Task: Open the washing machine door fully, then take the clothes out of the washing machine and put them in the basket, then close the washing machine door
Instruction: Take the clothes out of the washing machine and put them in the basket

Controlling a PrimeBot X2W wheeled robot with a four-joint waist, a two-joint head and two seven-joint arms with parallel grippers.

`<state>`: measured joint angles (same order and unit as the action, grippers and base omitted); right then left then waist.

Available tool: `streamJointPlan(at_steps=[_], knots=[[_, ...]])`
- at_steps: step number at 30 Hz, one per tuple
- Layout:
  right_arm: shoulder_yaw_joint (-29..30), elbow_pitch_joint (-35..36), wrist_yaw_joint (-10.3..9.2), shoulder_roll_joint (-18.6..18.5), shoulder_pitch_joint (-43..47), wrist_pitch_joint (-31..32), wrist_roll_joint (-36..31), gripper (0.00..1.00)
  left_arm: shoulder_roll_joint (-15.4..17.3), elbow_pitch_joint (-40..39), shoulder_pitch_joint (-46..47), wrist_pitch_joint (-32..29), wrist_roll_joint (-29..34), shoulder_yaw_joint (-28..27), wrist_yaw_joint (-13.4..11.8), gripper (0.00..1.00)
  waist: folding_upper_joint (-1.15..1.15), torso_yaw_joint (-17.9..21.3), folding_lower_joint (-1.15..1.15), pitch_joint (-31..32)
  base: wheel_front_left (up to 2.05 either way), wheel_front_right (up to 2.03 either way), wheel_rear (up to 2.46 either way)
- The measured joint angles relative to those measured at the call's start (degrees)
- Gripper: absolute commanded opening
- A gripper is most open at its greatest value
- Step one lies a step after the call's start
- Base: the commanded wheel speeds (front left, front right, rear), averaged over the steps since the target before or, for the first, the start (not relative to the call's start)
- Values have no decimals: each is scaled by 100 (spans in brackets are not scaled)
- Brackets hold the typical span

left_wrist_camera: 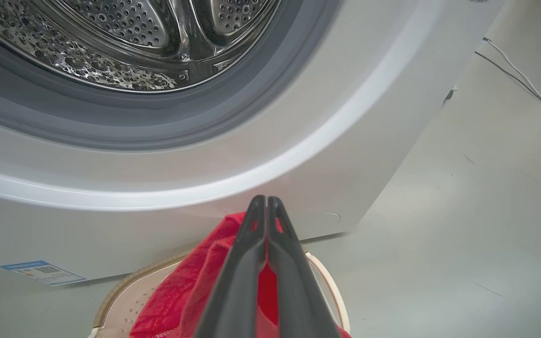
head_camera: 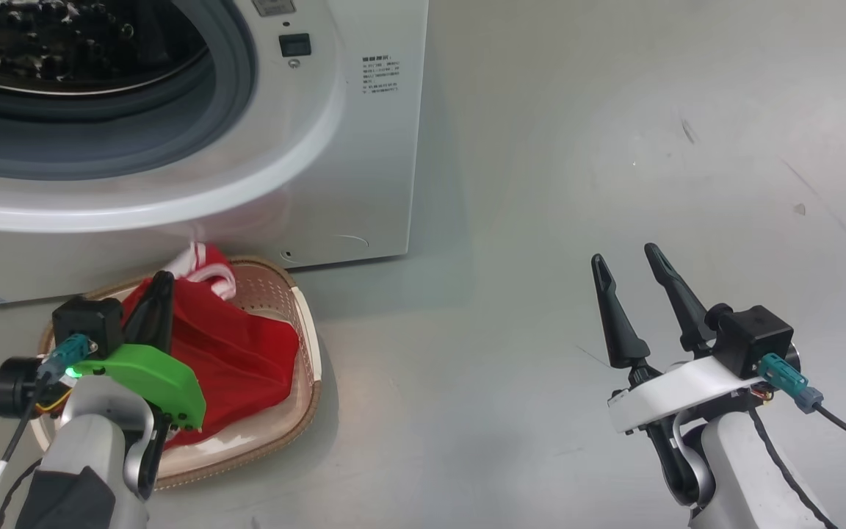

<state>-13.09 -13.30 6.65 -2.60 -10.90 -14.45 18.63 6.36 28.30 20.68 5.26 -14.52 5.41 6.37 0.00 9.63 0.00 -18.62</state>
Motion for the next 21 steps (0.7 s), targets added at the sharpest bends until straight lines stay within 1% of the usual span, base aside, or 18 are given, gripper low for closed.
streamJointPlan(at_steps=[6, 13, 21], knots=[[-56, 31, 0, -1, -81, 0, 10, 100, 63, 276, 4, -107, 19, -1, -9, 0, 0, 84, 0, -221, 0, 0, 0], [-87, 88, 0, -1, -191, -1, 62, 100, 81, 403, 105, -122, 26, -7, -49, 0, 0, 199, 0, -454, 0, 0, 0], [-85, 161, -9, 0, -302, 0, 124, 100, 135, 528, 522, -136, 27, -11, -53, 0, 0, 354, 0, -793, 0, 0, 0]])
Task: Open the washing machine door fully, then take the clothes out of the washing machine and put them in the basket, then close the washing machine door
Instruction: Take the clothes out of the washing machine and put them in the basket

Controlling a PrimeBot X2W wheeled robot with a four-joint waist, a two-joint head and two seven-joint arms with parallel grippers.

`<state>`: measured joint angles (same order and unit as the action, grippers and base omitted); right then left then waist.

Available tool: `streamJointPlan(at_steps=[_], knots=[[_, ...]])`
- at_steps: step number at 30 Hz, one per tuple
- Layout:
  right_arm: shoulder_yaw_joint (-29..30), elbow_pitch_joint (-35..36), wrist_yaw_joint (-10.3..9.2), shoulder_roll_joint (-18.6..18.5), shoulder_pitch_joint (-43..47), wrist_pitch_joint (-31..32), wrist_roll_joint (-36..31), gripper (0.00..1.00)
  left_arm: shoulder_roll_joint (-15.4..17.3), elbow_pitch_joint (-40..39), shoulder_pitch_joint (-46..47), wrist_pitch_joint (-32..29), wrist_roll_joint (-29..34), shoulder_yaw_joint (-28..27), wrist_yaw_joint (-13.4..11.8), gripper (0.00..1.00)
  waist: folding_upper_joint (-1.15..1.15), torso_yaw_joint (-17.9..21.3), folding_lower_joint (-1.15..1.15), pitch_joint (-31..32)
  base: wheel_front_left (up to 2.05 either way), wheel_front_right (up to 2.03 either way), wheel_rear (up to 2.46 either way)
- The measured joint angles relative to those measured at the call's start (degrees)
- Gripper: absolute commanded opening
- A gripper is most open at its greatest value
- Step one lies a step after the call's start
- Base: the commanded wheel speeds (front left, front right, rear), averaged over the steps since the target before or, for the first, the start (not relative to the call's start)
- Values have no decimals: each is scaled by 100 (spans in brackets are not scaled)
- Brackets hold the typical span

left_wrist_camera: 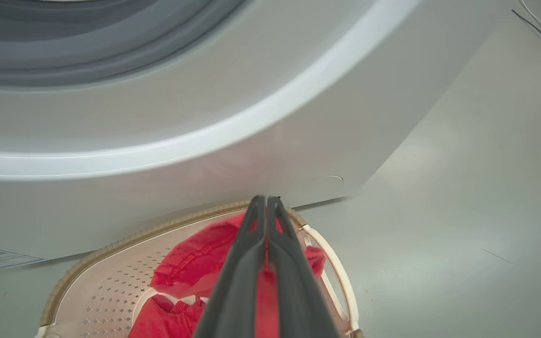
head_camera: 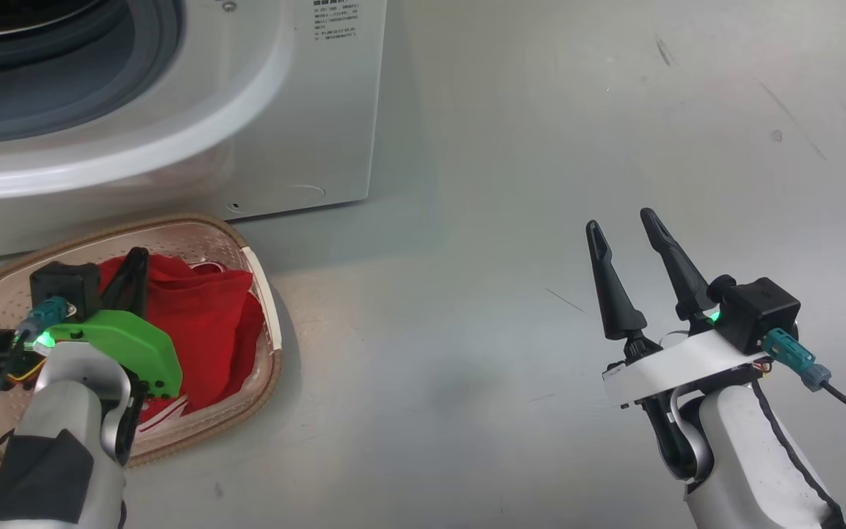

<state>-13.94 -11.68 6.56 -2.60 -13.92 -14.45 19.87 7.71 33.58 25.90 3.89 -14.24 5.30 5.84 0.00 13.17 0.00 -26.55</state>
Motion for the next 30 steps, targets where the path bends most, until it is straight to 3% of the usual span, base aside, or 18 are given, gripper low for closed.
streamJointPlan(at_steps=[12, 30], knots=[[132, 65, -18, -1, -98, 0, -88, 100, 237, 541, 345, -27, 133, -122, -136, 0, 0, 80, 0, -520, 0, 0, 0], [176, 108, -18, -98, -230, -1, -285, 100, 222, 1608, 704, 225, -223, -675, -380, 0, 0, -144, 0, -838, 0, 0, 0]])
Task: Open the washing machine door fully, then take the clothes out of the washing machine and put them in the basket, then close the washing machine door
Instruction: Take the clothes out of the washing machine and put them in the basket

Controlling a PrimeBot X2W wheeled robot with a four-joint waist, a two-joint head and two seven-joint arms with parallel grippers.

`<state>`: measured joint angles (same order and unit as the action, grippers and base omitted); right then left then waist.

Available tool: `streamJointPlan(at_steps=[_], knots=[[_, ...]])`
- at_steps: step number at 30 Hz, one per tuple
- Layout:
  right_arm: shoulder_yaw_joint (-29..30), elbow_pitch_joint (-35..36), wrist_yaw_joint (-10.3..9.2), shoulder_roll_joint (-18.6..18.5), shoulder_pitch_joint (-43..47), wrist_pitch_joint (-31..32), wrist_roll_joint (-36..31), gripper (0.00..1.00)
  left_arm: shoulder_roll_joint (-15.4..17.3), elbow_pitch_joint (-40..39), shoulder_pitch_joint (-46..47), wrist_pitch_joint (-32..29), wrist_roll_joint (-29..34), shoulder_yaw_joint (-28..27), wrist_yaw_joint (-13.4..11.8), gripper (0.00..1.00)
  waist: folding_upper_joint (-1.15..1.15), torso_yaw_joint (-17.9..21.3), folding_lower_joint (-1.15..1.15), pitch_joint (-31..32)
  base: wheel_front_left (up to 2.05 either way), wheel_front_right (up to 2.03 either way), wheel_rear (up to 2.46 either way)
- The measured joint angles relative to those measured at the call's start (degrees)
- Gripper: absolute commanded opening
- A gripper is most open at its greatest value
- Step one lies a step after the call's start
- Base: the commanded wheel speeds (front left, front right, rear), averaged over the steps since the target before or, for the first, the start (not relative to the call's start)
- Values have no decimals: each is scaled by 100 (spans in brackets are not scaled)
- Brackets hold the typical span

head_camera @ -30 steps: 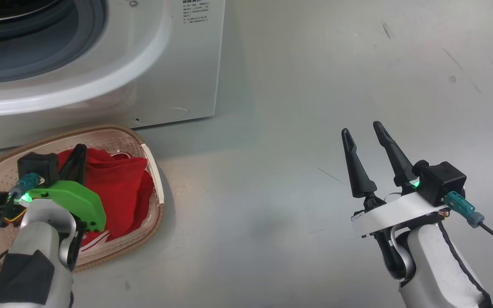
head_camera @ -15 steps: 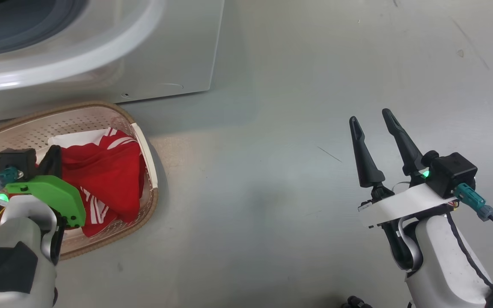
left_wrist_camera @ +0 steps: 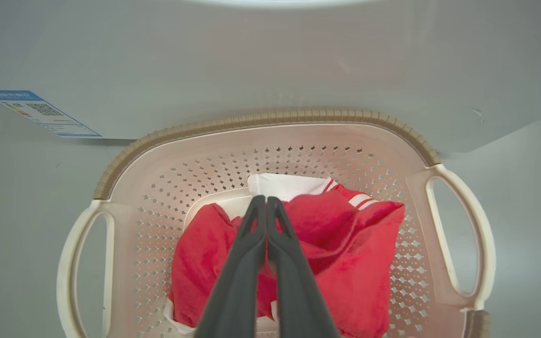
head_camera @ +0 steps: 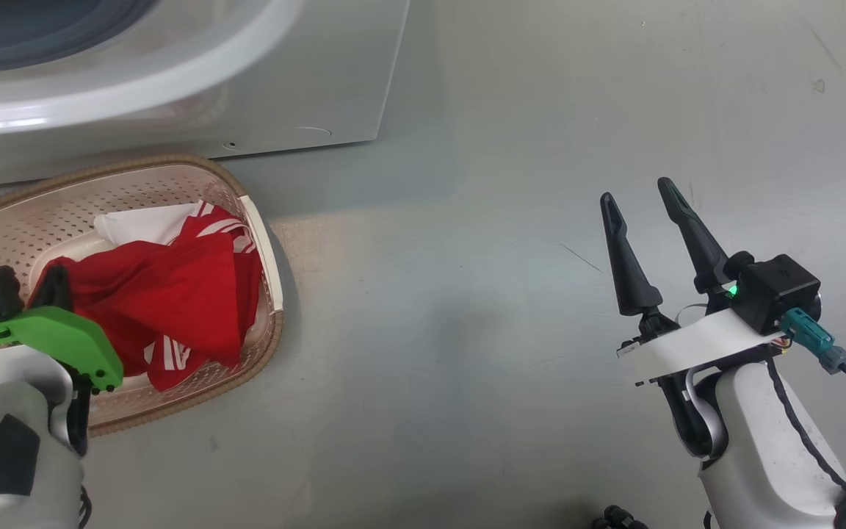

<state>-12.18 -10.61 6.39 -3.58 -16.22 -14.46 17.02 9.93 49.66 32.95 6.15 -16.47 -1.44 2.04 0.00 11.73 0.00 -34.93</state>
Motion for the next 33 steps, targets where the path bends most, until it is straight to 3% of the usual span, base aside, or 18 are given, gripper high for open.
streamJointPlan(at_steps=[6, 8, 9, 33], knots=[[-24, -22, 1, 2, -3, 0, -11, 100, -23, 243, 39, 108, -1, 8, 0, 0, 0, -6, 0, 13, 0, 0, 0], [-31, -44, 1, 2, -3, 0, -32, 100, -34, 378, 103, 151, -4, 8, 2, 47, 0, -8, 0, 30, 0, 0, 0], [-32, -53, 1, 2, -3, 0, -35, 100, -36, 408, 124, 155, -9, 8, 2, 100, 0, -9, 0, 37, 0, 0, 0], [94, -268, 8, 14, -12, 1, -35, 100, -225, 708, 229, 784, 157, 350, 234, 100, 0, -208, 0, 882, 0, 0, 0]])
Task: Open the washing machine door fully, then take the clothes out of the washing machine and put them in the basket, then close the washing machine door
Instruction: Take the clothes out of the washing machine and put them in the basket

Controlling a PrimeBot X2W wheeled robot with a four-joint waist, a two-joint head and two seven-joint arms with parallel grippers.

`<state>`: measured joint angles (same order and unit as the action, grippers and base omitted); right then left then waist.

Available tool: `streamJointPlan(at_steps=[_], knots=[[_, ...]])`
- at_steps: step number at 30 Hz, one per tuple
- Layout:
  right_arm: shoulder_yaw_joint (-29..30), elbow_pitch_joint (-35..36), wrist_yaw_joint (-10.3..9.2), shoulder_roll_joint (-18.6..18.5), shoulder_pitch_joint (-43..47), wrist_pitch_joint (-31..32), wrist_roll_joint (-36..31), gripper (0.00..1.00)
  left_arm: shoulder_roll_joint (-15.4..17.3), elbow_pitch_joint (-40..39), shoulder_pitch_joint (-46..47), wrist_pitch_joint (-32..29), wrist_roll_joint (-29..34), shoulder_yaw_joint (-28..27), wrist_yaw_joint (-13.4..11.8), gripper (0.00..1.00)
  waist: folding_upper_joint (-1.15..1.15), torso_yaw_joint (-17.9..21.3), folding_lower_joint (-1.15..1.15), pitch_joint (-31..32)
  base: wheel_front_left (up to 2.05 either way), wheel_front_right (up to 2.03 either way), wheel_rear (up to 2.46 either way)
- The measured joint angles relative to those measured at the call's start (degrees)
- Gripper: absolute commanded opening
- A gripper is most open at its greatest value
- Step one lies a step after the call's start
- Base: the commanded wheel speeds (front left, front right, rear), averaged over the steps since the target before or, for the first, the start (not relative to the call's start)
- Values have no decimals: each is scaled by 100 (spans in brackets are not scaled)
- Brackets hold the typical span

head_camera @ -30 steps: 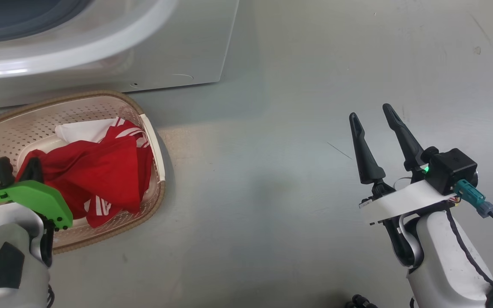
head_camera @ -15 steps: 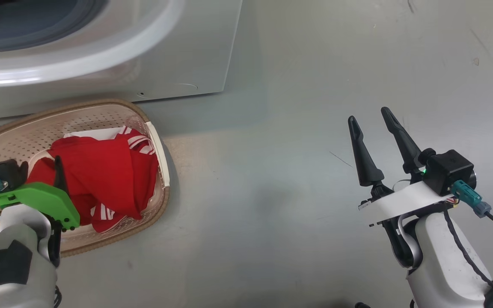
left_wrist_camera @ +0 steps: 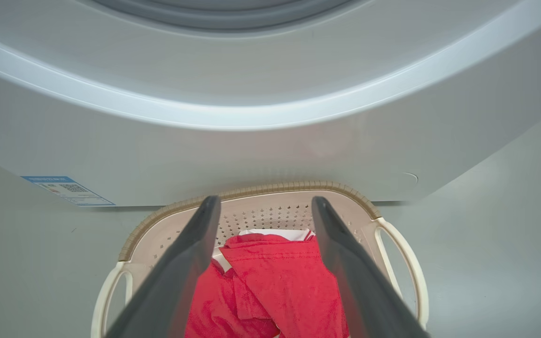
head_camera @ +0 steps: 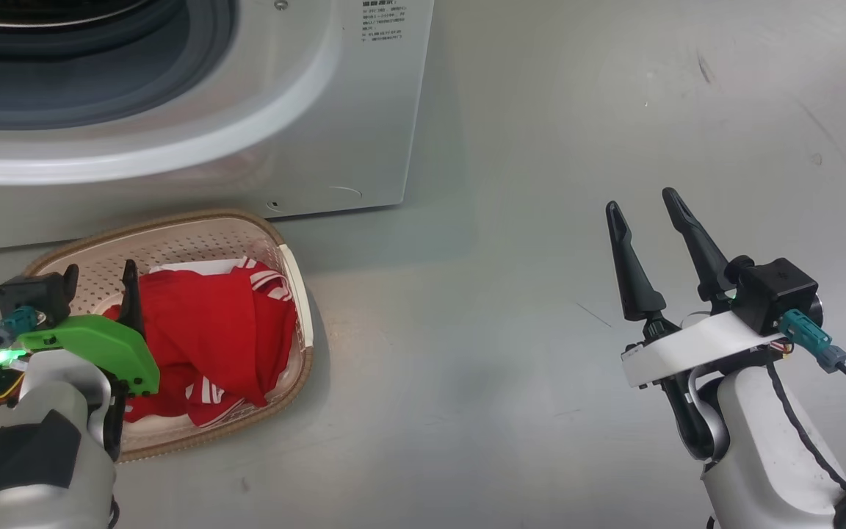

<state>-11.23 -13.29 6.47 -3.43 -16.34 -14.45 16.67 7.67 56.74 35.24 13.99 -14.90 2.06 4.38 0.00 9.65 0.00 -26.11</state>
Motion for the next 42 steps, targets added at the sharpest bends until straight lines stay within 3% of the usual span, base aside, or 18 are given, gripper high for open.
streamJointPlan(at_steps=[10, 18, 28, 42], knots=[[245, -74, 1, 5, 122, -1, 93, 100, -144, -784, -63, 46, 157, 289, 207, 100, 0, -181, 0, 636, 0, 0, 0], [346, -74, 1, 13, 400, -1, 94, 100, -234, -1929, -474, 46, 203, 272, 207, 100, 0, -356, 0, 1144, 0, 0, 0], [392, -5, 1, 20, 660, 0, 93, 100, -318, -2773, -1071, 46, 205, 188, 225, 100, 0, -549, 0, 1570, 0, 0, 0], [433, 151, 1, 27, 898, 0, 91, 100, -446, -3325, -1976, 46, 135, 10, 225, 100, 0, -652, 0, 1916, 0, 0, 0]])
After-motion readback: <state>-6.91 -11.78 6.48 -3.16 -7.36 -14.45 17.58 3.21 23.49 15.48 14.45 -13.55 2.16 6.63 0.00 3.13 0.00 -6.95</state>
